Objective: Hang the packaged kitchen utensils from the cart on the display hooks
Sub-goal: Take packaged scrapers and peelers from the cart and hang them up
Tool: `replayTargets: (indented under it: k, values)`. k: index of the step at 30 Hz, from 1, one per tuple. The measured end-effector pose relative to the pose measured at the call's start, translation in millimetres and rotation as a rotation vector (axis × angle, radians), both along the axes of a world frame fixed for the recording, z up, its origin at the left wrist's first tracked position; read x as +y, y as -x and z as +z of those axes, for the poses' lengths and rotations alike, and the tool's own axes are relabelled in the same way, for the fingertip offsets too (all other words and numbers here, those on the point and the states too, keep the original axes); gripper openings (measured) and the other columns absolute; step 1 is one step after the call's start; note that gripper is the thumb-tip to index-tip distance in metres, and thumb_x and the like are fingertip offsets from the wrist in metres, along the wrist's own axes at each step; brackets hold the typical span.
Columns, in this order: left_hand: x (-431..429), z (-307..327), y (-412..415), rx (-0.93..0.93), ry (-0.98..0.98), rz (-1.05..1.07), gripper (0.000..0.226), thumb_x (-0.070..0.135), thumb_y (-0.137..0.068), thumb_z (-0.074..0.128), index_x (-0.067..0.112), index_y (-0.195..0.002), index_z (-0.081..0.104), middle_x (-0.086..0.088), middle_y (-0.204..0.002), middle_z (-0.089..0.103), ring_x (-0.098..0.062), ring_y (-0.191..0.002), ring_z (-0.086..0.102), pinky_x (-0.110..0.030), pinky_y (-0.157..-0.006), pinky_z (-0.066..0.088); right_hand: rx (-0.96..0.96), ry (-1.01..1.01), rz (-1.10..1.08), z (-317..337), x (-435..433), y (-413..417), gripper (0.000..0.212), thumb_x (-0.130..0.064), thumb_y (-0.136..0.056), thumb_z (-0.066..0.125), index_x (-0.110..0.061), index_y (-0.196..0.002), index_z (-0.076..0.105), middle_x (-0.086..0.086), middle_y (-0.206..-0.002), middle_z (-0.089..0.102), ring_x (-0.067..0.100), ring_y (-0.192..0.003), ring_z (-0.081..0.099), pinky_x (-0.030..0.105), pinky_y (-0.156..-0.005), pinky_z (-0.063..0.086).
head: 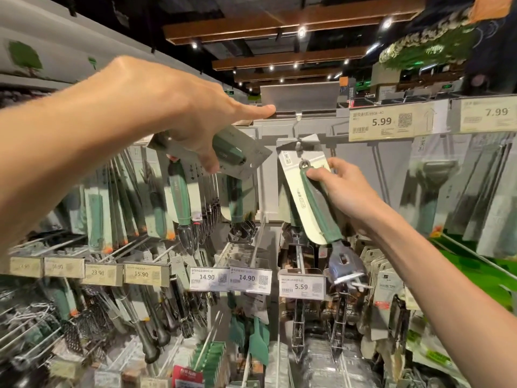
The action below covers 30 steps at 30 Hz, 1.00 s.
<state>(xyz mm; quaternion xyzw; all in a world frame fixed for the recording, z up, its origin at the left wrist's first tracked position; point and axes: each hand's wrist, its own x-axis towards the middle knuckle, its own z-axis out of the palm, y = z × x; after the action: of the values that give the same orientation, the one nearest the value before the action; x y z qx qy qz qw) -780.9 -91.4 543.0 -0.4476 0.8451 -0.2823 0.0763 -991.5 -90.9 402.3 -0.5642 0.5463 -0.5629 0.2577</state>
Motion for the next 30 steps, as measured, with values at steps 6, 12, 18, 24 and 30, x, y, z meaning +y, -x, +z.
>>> replayTargets:
  k: [6,12,18,24,30]
  values:
    - [-8.7,-11.8,-2.3,0.073,-0.055,0.0,0.124,0.047,-0.076,0.073,0.045,-0.145,-0.03,0.0,-0.073,0.044,-0.013,-0.062,0.045,-0.025,-0.058,0.037,0.045,0.034,-0.07,-14.6,-29.4,-7.4,0.055,-0.043,-0.095,0.057,-0.01,-0.136,0.043,0.002,-0.118,0.065,0.016,-0.105,0.064,0.039,-0.095,0.051]
    - [-21.5,-25.3,-10.8,0.24,-0.109,-0.101,0.123,0.05,-0.077,0.074,0.052,-0.144,-0.03,0.004,-0.087,0.053,-0.014,-0.074,0.052,-0.031,-0.069,0.04,0.1,0.002,-0.261,-30.7,-48.3,-7.4,0.063,-0.055,-0.088,0.058,-0.014,-0.134,0.044,0.005,-0.134,0.055,0.024,-0.12,0.054,0.048,-0.104,0.045]
    - [-27.7,-38.4,-20.0,0.415,-0.145,-0.261,0.112,0.049,-0.08,0.071,0.051,-0.15,-0.016,0.007,-0.104,0.061,-0.007,-0.068,0.047,-0.023,-0.061,0.038,0.037,0.01,-0.152,-52.7,-7.8,-28.2,0.045,-0.019,-0.085,0.073,-0.016,-0.122,0.048,0.0,-0.107,0.056,0.011,-0.093,0.058,0.024,-0.079,0.05]
    - [-22.9,-102.1,-36.0,0.845,-0.312,-0.499,0.096,0.055,-0.08,0.066,0.052,-0.152,0.002,0.001,-0.137,0.053,-0.006,-0.077,0.067,-0.024,-0.073,0.058,-0.141,0.06,0.269,-48.1,20.8,-73.2,0.026,-0.037,-0.091,0.058,-0.026,-0.115,0.06,-0.003,-0.108,0.073,0.01,-0.096,0.071,0.032,-0.081,0.06]
    - [-20.2,-168.0,-41.1,1.521,-0.459,-0.607,0.055,0.034,-0.095,0.053,0.027,-0.143,0.028,0.024,-0.118,0.067,0.007,-0.1,0.066,-0.013,-0.082,0.051,-0.153,0.213,0.155,-55.6,10.3,-102.5,0.033,-0.028,-0.097,0.053,0.005,-0.098,0.059,0.023,-0.088,0.068,0.03,-0.076,0.067,0.043,-0.064,0.057]
